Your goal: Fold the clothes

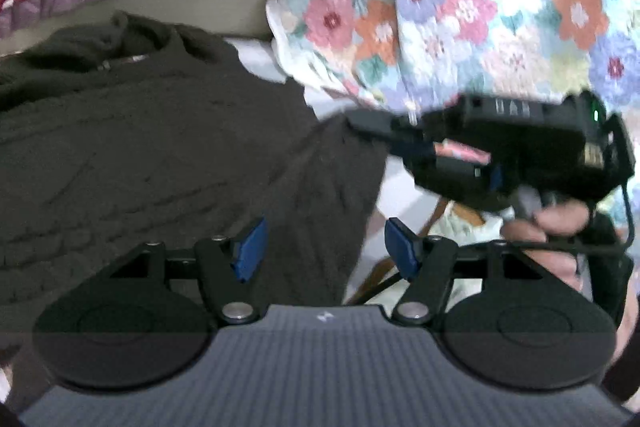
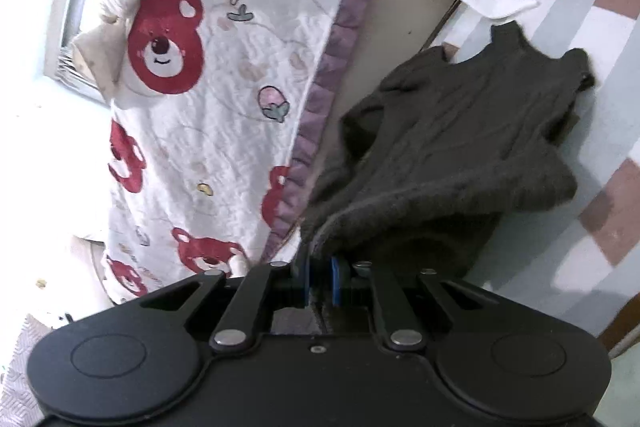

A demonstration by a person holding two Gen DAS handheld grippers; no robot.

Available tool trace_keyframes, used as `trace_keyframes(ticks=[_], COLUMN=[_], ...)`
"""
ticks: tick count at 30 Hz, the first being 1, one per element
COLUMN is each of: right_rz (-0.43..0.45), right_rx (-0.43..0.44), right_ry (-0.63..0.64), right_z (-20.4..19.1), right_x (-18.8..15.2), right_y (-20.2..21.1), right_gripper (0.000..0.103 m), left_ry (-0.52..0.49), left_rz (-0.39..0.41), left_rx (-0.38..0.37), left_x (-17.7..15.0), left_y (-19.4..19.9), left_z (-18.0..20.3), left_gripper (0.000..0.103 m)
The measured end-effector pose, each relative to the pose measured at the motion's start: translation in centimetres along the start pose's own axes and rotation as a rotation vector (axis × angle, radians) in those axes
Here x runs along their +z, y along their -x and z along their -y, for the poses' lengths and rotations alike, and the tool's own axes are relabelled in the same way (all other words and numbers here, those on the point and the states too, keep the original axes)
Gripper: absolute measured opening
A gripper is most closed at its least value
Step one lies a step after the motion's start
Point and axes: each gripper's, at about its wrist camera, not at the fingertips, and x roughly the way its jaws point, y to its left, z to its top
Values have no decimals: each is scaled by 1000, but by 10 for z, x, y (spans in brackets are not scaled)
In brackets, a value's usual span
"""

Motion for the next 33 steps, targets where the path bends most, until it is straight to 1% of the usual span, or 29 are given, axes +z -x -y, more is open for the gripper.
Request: trace_keyframes(ticks=[2, 4, 6, 7, 8, 9, 10, 12, 13, 14, 15, 16, 17, 18, 19, 21, 23, 25, 27, 29, 32, 33], right_rz=[20, 54, 83, 95, 108, 119, 130, 166, 177, 188, 186, 180, 175, 161, 147, 118, 100, 77, 58, 48, 70, 83], right_rx=[11, 31, 52, 56, 59, 67, 69, 66, 61, 56, 47, 35, 23, 24, 24, 25, 10, -41, -120, -212, -270, -283], right_ry=[1, -8, -23, -27, -31, -19, -8, -23, -38, -53, -55, -55, -56, -58, -61, -60, -12, 61, 152, 256, 330, 340], right_z=[0, 3, 5, 3, 1, -3, -6, -6, -4, -1, 1, 3, 5, 7, 9, 8, 3, -3, -9, -17, -18, -16], right_x=[-1, -2, -2, -2, -2, -2, -2, -2, -2, -2, -2, -1, -1, -1, -1, -3, -6, -8, -11, -16, -20, -19], right_y=[1, 3, 5, 6, 8, 9, 10, 13, 14, 16, 17, 17, 17, 16, 15, 10, 5, 0, -4, -8, -12, -14], right_gripper=[13, 13, 13, 13, 13, 13, 13, 13, 13, 13, 13, 13, 13, 13, 13, 13, 13, 13, 13, 13, 13, 15], left_ry=[7, 20, 35, 48, 63, 91, 126, 217, 244, 237, 224, 183, 141, 98, 74, 1, -85, -210, -304, -331, -379, -396], left_rz=[-21, -40, -76, -104, -134, -165, -178, -131, -77, -29, 14, 37, 56, 53, 52, 77, 95, 105, 131, 137, 120, 111], left_rx=[28, 41, 54, 90, 131, 190, 235, 280, 285, 305, 328, 371, 411, 438, 467, 528, 575, 632, 681, 682, 691, 699], left_x=[-5, -6, -7, -9, -11, -14, -15, -13, -11, -8, -5, -3, 0, 3, 5, 6, 10, 18, 28, 37, 46, 48], left_y=[0, -2, -8, -12, -17, -21, -22, -12, -1, 9, 18, 23, 27, 29, 30, 34, 37, 38, 42, 45, 39, 35], left_z=[-2, -4, -7, -10, -14, -20, -27, -43, -47, -48, -49, -46, -44, -41, -40, -30, -21, -14, -13, -18, -28, -31], left_gripper=[76, 77, 81, 83, 83, 83, 82, 79, 70, 61, 58, 50, 29, 16, 12, 12, 12, 12, 15, 16, 16, 16])
